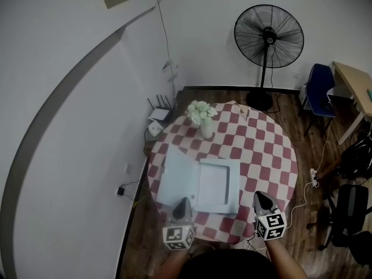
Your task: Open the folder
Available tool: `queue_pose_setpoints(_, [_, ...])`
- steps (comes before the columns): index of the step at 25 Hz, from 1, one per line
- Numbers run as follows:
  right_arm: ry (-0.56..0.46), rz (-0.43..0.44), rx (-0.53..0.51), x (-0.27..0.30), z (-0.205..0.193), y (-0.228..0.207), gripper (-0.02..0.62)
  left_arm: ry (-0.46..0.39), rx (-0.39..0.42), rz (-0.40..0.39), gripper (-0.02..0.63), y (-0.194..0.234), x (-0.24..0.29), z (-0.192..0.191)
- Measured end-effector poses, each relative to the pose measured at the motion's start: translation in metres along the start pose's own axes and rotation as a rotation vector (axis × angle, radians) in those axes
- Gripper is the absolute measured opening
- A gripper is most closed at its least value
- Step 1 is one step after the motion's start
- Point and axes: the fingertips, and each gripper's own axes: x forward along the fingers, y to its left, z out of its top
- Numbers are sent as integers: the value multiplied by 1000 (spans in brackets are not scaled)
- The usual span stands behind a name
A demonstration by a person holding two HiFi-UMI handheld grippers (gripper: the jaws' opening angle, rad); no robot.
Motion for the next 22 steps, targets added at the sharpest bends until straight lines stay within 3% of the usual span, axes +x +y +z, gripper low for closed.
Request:
queue_pose_setpoints(12, [-64,-48,-93,11,25,16,3,-2,10,-1,3,32,3,11])
queue_pose_setpoints(22, [-57,-66,-72,28,28,29,3,1,15,-20,3,55,8,12])
